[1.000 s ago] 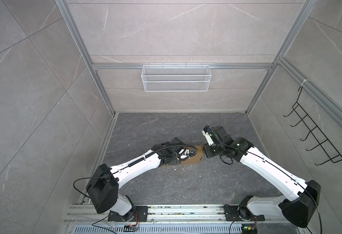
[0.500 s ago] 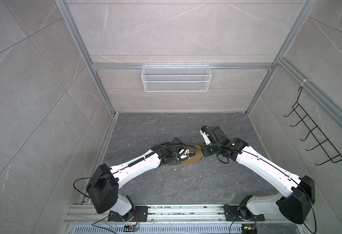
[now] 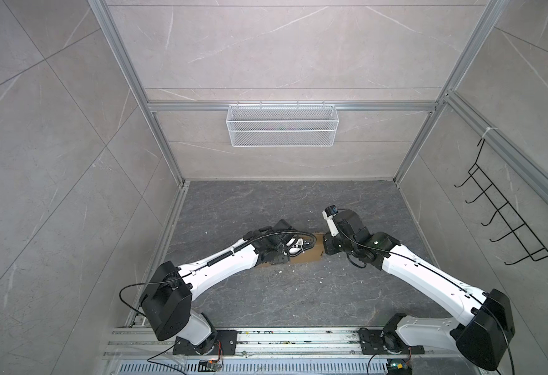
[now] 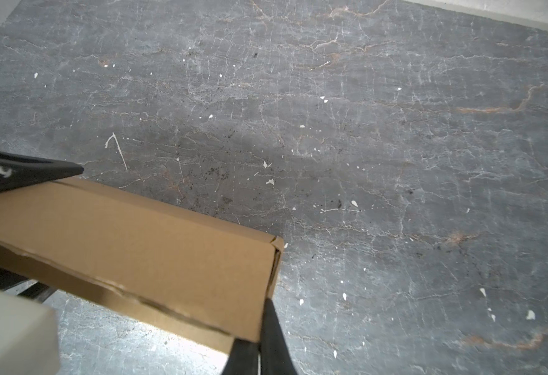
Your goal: Fold the paper box
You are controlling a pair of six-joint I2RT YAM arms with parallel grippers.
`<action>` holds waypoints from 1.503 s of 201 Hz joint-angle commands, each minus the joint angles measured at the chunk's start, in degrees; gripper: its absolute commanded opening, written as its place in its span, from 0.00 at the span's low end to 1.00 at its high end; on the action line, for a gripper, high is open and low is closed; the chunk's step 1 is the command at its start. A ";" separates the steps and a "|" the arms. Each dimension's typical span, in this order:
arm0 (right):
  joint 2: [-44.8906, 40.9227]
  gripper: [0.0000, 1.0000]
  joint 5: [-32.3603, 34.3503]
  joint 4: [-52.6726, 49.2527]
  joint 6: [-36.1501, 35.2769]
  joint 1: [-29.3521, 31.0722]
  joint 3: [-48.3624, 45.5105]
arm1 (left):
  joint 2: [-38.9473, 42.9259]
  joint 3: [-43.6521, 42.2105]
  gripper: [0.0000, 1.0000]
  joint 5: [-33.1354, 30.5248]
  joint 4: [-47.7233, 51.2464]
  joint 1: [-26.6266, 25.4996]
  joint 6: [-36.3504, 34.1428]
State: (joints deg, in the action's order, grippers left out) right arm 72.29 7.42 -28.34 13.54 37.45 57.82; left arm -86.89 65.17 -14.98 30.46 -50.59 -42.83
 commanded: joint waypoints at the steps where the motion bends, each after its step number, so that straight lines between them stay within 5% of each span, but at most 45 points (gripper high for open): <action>1: -1.11 0.00 0.51 -0.72 1.50 0.56 -3.34 | -2.05 0.35 0.72 2.06 3.99 0.27 0.36; 95: -4.25 0.01 1.49 3.68 4.28 1.39 -7.47 | -2.16 -2.70 0.69 0.57 1.39 0.24 1.33; 146: -6.94 0.25 -6.16 -0.16 2.49 0.50 -4.04 | -1.44 -4.87 0.69 -0.51 -0.23 -0.83 0.12; 195: -15.55 0.44 -7.86 -5.02 -8.49 -4.17 -1.34 | -1.59 -4.46 0.69 0.01 -0.23 -0.75 -0.36; 213: -17.64 0.99 -5.42 -0.28 -12.51 -4.27 -4.96 | -1.79 -4.25 0.69 0.30 0.08 -0.82 -0.61; 228: -15.73 0.99 -10.42 -0.12 -21.11 -4.32 -5.06 | -1.96 -4.21 0.70 0.62 0.31 -0.76 -1.38; 259: -11.72 1.00 -7.75 -0.08 -37.32 -3.86 -3.70 | -1.88 -4.52 0.71 1.09 0.13 -0.74 -3.21; 302: -9.20 0.99 -6.36 2.17 -46.21 -0.68 -2.44 | -1.79 -3.86 0.72 1.92 -0.26 -0.73 -4.31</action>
State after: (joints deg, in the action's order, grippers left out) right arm 62.43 -0.01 -28.45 -23.38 35.53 54.15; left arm -86.32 63.07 -16.29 26.98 -51.22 -45.06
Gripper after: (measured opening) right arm 0.992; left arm 0.718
